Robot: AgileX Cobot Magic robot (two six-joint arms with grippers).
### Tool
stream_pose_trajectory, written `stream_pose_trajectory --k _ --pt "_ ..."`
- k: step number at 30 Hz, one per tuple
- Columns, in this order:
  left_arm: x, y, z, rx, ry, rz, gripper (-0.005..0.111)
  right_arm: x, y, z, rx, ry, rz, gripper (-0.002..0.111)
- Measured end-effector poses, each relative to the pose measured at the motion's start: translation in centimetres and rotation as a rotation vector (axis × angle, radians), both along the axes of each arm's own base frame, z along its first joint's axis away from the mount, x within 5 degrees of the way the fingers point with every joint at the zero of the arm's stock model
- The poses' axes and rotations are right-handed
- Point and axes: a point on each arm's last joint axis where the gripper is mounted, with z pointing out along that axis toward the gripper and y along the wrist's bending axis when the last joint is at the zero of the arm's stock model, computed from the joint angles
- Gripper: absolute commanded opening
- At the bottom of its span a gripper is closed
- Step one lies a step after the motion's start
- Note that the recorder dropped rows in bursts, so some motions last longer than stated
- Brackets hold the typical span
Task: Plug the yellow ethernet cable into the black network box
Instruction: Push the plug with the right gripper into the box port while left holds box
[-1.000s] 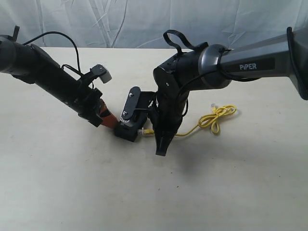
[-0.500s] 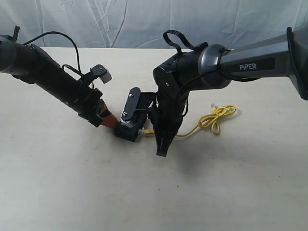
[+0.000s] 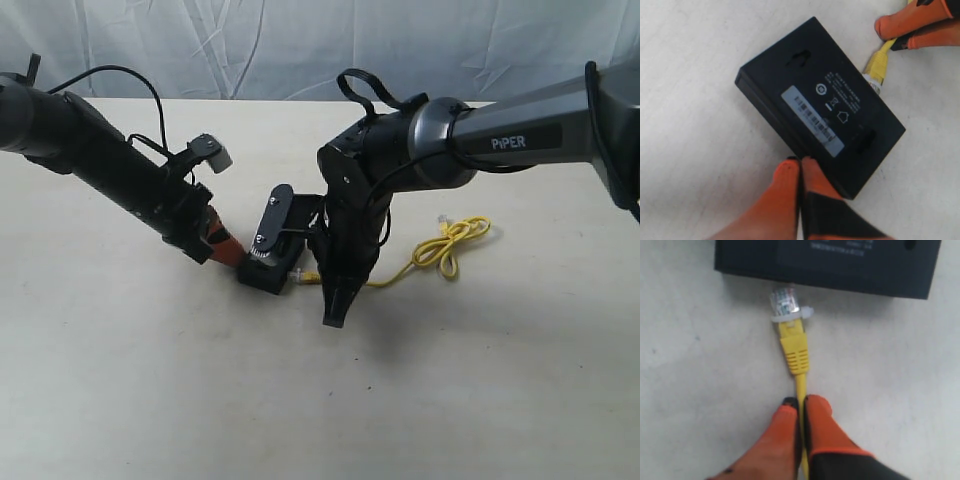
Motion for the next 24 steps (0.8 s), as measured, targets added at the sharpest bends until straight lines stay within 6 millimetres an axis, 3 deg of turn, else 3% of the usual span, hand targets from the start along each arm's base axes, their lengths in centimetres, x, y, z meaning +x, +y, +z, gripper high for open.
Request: stream_pose_trajectory --k 17,24 --pt "0.00 0.00 0.00 0.000 0.000 0.000 0.000 0.13 -0.02 0.35 0.001 -0.021 0.009 -0.001" --pt "-0.05 -0.02 0.02 -0.003 0.005 -0.003 0.000 0.13 -0.02 0.35 0.026 -0.010 -0.111 -0.001"
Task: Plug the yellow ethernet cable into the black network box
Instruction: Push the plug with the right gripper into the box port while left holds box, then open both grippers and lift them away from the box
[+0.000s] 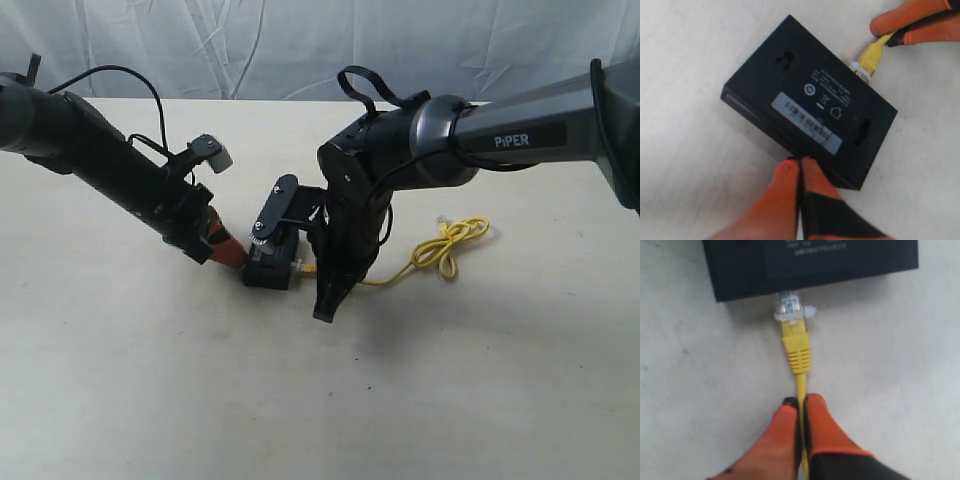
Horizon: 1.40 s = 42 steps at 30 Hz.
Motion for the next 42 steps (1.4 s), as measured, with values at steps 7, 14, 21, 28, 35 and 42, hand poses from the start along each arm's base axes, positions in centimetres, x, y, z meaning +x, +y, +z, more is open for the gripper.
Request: stream_pose_trajectory --k 7,14,21,28,35,42 --pt "-0.09 -0.03 0.04 -0.005 0.011 -0.004 0.000 -0.04 0.05 -0.01 0.011 0.007 -0.027 -0.001" --pt "-0.10 -0.02 0.03 -0.004 0.009 -0.007 0.000 0.21 0.32 0.08 0.012 -0.035 0.104 -0.001" --pt "-0.14 0.04 -0.02 0.003 -0.001 -0.024 0.000 0.37 0.42 0.13 0.023 -0.051 0.128 -0.001" --pt "-0.18 0.11 -0.08 0.009 -0.033 -0.068 0.000 0.24 0.56 0.12 0.019 -0.048 0.216 -0.001" --pt "-0.16 0.19 -0.15 0.016 -0.080 -0.118 0.000 0.12 0.68 0.11 0.030 -0.037 0.231 -0.001" --pt "-0.14 0.16 -0.13 0.012 -0.082 -0.117 0.000 0.05 0.72 0.10 0.045 -0.026 0.193 0.030"
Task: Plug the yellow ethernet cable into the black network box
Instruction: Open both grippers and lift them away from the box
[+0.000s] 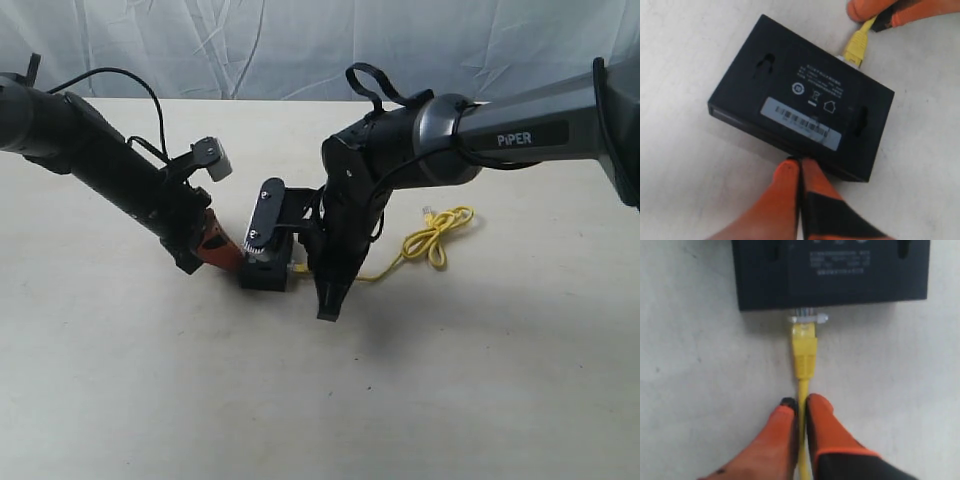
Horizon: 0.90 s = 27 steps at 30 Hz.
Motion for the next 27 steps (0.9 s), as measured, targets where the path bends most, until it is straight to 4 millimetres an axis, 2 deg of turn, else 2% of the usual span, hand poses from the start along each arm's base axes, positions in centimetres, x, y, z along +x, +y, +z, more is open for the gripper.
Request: stream_pose_trajectory --k 3,9,14,17,20,23,27 --pt "-0.1 -0.2 0.1 -0.014 0.009 0.001 0.000 0.0 0.3 0.1 0.027 -0.005 -0.015 0.038" --pt "-0.2 -0.4 0.1 -0.015 0.010 -0.004 0.000 0.0 0.3 0.8 0.050 -0.011 -0.061 0.038" --pt "0.0 -0.2 0.1 0.026 0.029 0.049 0.000 -0.3 0.0 3.6 0.097 -0.022 -0.142 0.038" --pt "0.3 0.4 1.3 0.056 0.025 0.123 0.000 -0.6 -0.4 5.4 0.124 -0.005 -0.237 0.026" --pt "0.5 1.5 3.5 0.076 0.022 0.211 0.000 -0.4 -1.7 6.9 0.155 0.028 -0.382 0.002" --pt "0.3 2.7 5.7 0.121 0.029 0.337 0.000 0.1 -3.8 8.2 0.170 0.082 -0.561 0.000" --pt "-1.2 4.4 7.9 0.186 0.043 0.512 0.000 0.7 -7.1 10.3 0.195 0.142 -0.780 0.000"
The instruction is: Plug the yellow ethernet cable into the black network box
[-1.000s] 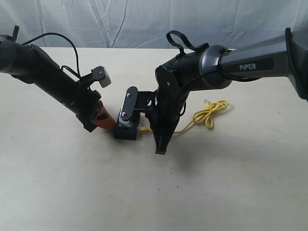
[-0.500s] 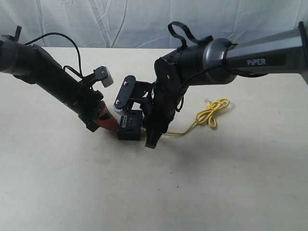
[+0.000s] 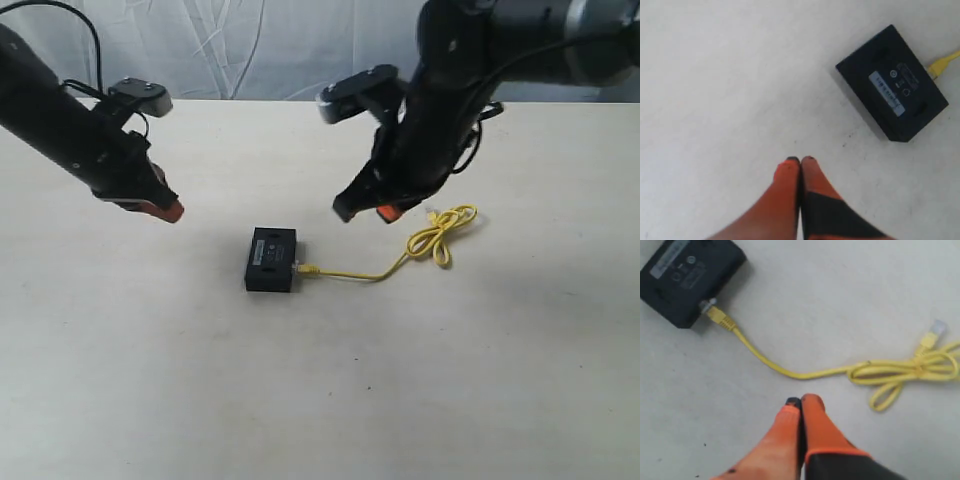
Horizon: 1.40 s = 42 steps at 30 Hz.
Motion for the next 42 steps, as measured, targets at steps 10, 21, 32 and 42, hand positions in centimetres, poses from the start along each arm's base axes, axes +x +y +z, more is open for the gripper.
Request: stream_pose_trajectory --k 10,21,32,42 --pt "-8.0 4.2 5.8 0.000 -0.180 0.343 0.000 -5.7 -6.6 7.0 0.185 -0.138 -0.282 0.000" --pt "-16.5 5.4 10.8 -0.060 -0.519 0.442 0.000 -16.7 -12.4 10.5 0.408 -0.580 -0.275 0.000" --pt "-18.5 5.5 12.6 -0.090 -0.616 0.442 0.000 -22.0 -14.9 11.9 0.492 -0.715 -0.267 0.000" --pt "-18.6 5.5 12.6 -0.090 -0.617 0.442 0.000 -23.3 -15.6 12.0 0.520 -0.755 -0.282 0.000"
